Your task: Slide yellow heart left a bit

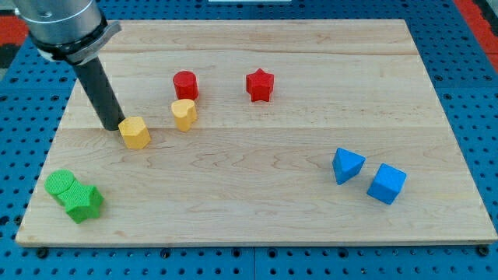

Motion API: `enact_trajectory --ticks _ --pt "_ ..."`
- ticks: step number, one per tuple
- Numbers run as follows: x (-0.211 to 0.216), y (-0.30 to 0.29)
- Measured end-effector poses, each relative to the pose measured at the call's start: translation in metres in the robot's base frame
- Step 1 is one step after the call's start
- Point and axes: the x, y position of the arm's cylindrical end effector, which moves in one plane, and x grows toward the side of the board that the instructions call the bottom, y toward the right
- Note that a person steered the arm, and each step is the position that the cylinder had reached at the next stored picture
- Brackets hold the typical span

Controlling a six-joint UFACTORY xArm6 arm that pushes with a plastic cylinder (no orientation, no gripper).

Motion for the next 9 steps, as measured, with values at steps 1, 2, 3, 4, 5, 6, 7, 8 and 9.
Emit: enact_trajectory --ticks 1,2,3,4,5,6,7,8,9 --pt "0.020 0.046" --pt "0.024 0.033" --pt "0.035 -0.040" --pt "0.097 0.021" --pt "0.085 0.112" --pt "0.044 0.161" --pt "-0.013 0.157" --pt "-0.024 0.126" --pt "-0.012 0.118"
